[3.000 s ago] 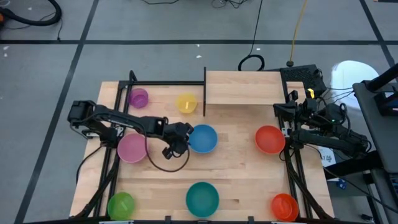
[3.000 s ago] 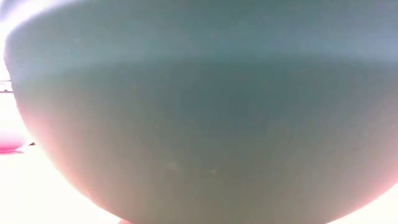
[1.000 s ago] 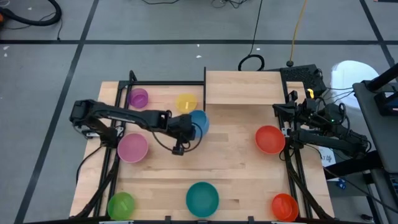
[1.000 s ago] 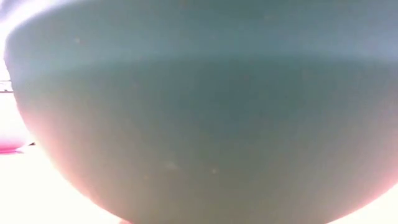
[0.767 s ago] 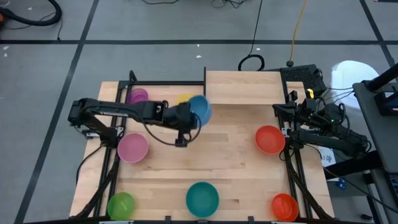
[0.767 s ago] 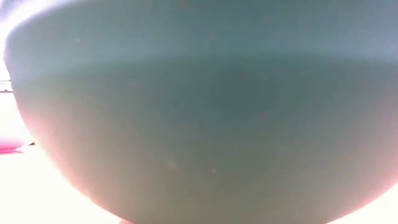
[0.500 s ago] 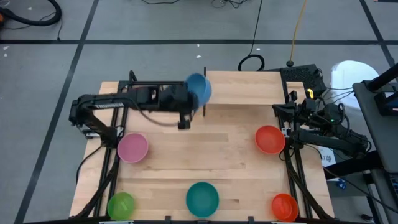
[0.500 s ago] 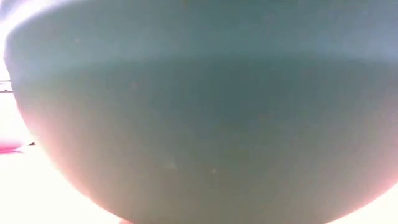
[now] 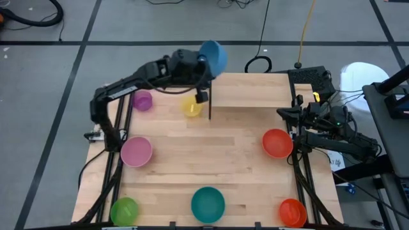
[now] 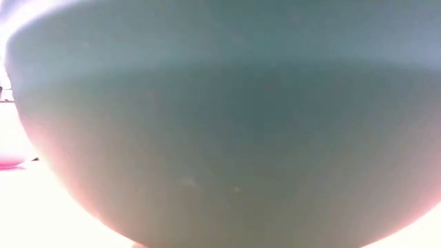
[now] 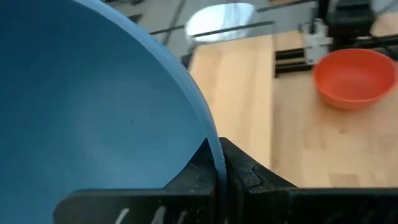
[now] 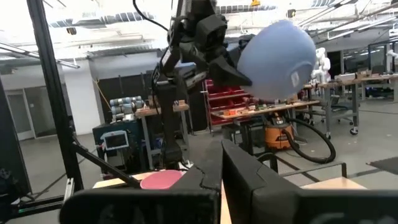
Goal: Place and stack bowls onto a shelf
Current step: Put the blue bowl onto the shelf
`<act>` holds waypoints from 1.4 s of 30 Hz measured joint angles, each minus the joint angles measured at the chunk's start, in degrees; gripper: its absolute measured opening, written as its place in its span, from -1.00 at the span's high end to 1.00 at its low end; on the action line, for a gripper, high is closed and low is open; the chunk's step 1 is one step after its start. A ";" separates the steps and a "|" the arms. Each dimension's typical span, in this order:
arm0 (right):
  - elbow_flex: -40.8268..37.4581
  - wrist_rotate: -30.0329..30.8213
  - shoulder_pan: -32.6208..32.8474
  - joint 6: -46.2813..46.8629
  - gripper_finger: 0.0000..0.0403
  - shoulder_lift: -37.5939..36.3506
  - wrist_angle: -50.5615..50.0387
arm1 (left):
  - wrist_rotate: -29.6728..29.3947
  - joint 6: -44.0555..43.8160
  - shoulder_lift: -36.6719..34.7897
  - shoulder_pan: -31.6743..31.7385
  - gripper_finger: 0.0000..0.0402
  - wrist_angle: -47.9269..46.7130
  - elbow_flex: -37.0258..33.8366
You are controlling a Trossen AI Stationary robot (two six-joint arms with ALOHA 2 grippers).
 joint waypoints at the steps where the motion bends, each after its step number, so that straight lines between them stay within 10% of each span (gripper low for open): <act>1: 0.02 0.00 0.00 0.00 1.00 0.00 0.00 | 0.83 0.38 1.73 0.00 0.98 -0.49 1.94; 13: 0.00 0.00 0.00 0.00 1.00 0.00 0.00 | 6.24 3.28 15.97 0.37 0.98 -6.10 10.67; 42: 0.00 0.06 0.00 -2.97 1.00 0.00 -1.80 | 5.61 -4.48 22.73 2.73 0.76 -15.00 10.74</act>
